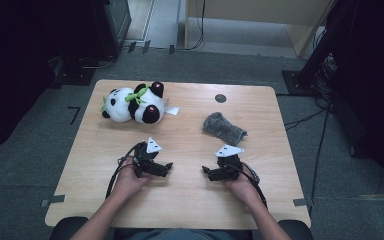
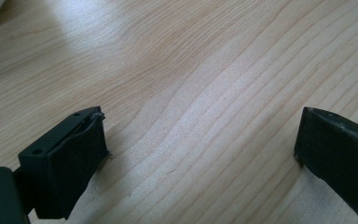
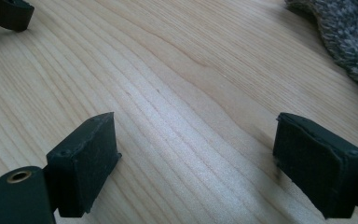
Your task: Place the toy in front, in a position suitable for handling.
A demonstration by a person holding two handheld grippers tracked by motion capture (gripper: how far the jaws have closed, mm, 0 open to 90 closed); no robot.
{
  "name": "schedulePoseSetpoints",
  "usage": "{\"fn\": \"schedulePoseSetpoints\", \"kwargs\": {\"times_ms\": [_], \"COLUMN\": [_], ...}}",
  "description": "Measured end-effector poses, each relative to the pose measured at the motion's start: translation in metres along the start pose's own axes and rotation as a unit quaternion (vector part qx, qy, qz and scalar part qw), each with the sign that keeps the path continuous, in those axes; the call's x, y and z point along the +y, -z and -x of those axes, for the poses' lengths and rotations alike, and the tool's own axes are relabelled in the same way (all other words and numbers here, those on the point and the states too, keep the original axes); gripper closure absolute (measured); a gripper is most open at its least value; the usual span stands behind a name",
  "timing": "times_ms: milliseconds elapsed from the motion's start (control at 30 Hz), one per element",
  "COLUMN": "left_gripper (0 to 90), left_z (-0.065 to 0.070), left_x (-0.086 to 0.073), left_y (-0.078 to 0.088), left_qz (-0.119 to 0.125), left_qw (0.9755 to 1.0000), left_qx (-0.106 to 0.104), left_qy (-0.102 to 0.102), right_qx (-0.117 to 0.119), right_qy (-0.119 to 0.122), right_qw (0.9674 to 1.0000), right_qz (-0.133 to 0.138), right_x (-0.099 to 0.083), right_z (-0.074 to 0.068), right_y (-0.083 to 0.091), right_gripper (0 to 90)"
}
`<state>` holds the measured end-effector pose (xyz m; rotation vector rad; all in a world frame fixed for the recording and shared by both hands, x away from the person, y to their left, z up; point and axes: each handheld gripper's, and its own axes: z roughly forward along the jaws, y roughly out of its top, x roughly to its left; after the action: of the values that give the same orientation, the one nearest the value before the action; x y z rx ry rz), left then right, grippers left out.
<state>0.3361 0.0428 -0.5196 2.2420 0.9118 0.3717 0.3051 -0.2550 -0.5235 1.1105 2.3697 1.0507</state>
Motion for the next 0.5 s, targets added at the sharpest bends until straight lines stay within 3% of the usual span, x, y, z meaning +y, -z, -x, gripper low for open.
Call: {"fn": "schedulePoseSetpoints", "kwargs": {"times_ms": [500], "left_gripper": [6.3], "left_z": [-0.0018], "left_x": [0.0004], "left_y": [0.0002], "left_qz": [0.007], "left_qw": [0.9999], "left_qx": [0.008], "left_qy": [0.009], "right_qx": [-0.010], "right_qy": [-0.011], "right_qw": [0.9999], "right_qz": [-0.002], "right_x": [0.0018], "right_z": [-0.0035], "right_y": [-0.0023], "right_gripper": [10.6]}}
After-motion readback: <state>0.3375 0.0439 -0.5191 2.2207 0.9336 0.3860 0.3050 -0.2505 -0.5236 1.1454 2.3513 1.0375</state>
